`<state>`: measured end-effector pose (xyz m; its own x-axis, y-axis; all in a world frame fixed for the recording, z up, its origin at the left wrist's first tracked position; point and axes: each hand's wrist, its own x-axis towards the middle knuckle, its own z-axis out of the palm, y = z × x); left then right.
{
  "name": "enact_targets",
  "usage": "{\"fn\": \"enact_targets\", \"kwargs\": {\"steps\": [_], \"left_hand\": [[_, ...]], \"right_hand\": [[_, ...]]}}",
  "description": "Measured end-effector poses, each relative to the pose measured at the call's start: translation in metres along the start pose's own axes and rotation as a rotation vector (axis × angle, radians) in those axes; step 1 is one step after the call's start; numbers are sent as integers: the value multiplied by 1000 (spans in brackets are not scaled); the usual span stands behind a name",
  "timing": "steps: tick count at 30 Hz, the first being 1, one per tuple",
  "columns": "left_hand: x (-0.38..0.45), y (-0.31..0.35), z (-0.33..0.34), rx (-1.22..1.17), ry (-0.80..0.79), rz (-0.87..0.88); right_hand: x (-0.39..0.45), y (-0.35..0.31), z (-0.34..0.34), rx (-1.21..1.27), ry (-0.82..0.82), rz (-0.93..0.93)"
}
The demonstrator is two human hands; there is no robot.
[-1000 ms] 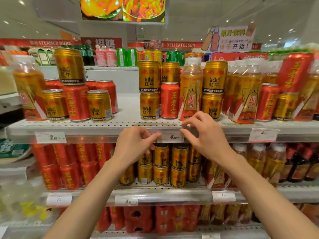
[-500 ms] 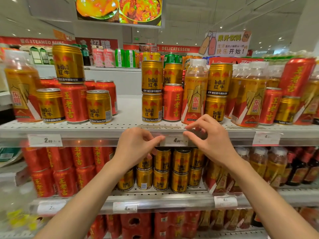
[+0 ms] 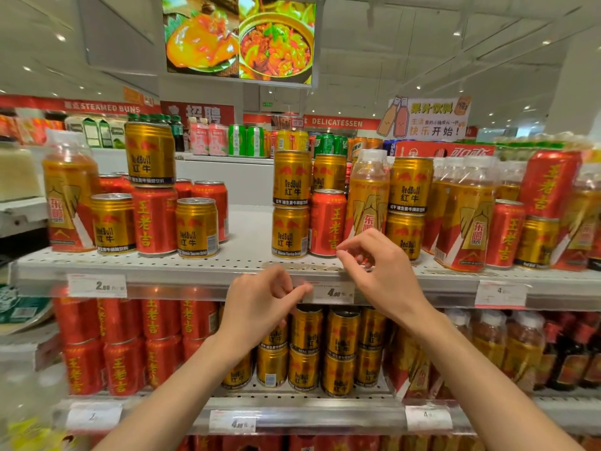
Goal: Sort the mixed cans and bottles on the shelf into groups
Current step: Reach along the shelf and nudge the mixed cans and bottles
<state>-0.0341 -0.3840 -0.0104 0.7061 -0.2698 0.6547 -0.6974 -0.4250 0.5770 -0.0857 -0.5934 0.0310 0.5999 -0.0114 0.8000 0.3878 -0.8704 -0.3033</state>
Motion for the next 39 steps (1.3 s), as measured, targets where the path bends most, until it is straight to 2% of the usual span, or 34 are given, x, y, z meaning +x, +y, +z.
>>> {"fn": "enact_targets", "kwargs": {"steps": [3,11,19,24,29,35,39], "left_hand": [[0,-3,2,-38,21,23],[4,-5,-1,-119,-70,-26],[5,-4,-2,-131,-109,-47],[5,-6,-1,-137,-112,-41],[4,-6,-1,-136,-111,-38],[5,-5,-2,-138,-121,-35],[4,-5,-2,-125,-114,-28]], "right_hand": [[11,-8,6,36,-5,-26],[52,-28,20,15,41,-50],[92,-51,35,133,-58,154],[97,-50,46,155,-1,227],[96,-51,48,127,11,225],[82,-38,39,14,-151,132],[77,-34,37,-76,-152,78]]}}
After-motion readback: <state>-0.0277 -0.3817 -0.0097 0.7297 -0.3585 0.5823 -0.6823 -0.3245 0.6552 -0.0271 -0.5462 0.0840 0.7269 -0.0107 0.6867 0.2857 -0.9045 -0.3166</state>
